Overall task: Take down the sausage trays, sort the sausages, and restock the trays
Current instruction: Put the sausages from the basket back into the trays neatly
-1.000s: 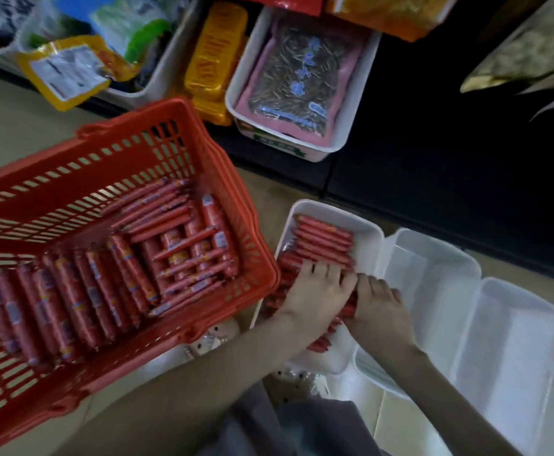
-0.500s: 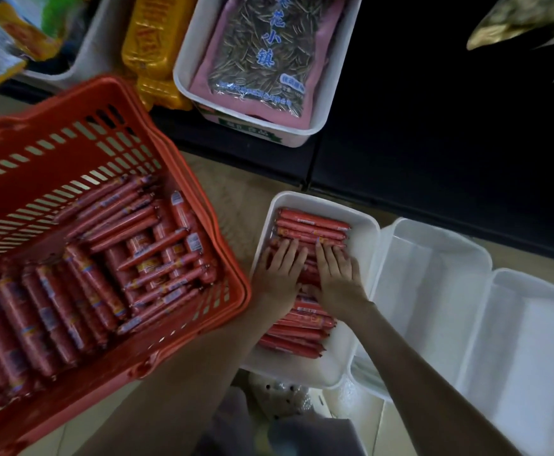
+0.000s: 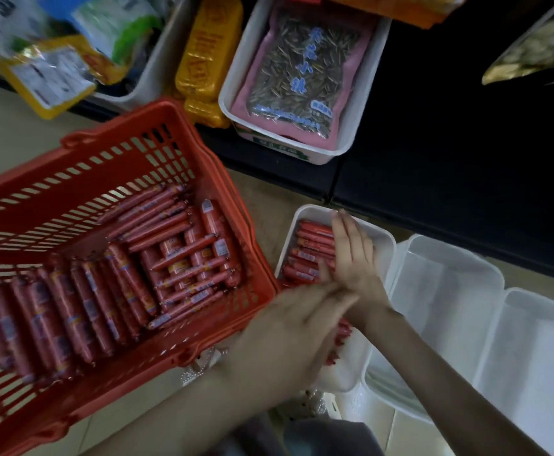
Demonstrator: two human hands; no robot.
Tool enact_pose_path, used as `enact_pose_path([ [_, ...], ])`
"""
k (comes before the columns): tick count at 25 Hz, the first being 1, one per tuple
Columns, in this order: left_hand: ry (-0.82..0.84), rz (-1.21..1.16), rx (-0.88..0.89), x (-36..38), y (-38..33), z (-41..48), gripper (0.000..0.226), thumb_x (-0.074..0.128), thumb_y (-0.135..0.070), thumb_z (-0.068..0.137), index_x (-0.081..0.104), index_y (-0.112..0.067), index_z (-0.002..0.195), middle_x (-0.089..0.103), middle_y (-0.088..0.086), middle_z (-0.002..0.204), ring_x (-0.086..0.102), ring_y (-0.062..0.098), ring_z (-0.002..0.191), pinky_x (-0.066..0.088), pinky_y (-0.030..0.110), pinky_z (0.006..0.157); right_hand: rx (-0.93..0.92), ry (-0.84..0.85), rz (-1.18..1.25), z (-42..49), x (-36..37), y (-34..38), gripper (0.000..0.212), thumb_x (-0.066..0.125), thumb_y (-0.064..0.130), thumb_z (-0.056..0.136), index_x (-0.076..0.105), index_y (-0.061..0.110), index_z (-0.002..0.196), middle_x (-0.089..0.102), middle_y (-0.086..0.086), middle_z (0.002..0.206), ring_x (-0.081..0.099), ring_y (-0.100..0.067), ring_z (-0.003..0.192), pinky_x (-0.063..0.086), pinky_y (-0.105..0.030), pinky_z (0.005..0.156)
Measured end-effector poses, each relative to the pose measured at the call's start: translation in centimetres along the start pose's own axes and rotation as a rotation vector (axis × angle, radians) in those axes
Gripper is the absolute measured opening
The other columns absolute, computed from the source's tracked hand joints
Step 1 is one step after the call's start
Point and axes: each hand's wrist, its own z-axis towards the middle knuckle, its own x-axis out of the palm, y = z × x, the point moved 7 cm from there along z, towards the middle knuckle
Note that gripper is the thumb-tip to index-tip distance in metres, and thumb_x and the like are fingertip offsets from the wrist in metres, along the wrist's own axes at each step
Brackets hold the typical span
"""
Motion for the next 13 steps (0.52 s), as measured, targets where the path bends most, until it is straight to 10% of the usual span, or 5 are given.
enact_pose_path([
  [4, -0.184, 0.163, -0.330, -5.3, 10.1, -3.3, 0.045, 0.042, -0.016, 0.080, 0.049, -0.005, 0.123, 0.056, 0.015, 0.111, 0.049, 0.026, 0.103, 0.041, 0.034, 0.092, -0.272, -0.166, 0.073, 2.8, -3.9, 9.9, 0.067, 0.053, 0.020, 0.088, 0.023, 0.005, 0.146, 0.034, -0.013, 0.147, 0.030, -0.025, 0.133, 0.022, -0.036, 0.113],
  [9, 0.706, 0.574, -0.737, 0.7, 24.5, -10.4, 0.105, 0.057, -0.054, 0.083, -0.010, -0.007, 0.150, 0.010, 0.019, 0.152, 0.018, 0.035, 0.140, 0.016, 0.046, 0.115, -0.433, 0.244, -0.070, 6.1, 3.9, 18.9, 0.085, 0.058, 0.018, 0.087, 0.003, 0.016, 0.152, 0.014, -0.008, 0.156, 0.013, -0.025, 0.143, 0.015, -0.039, 0.118],
  [13, 0.822, 0.620, -0.628, 3.1, 25.9, -12.1, 0.106, 0.061, -0.046, 0.084, -0.014, -0.007, 0.149, 0.001, 0.015, 0.156, 0.016, 0.032, 0.141, 0.015, 0.043, 0.116, -0.444, 0.644, -0.477, 6.0, 15.7, 17.3, 0.110, 0.070, 0.029, 0.082, -0.016, 0.018, 0.149, -0.007, -0.006, 0.159, -0.006, -0.022, 0.146, 0.001, -0.038, 0.118],
])
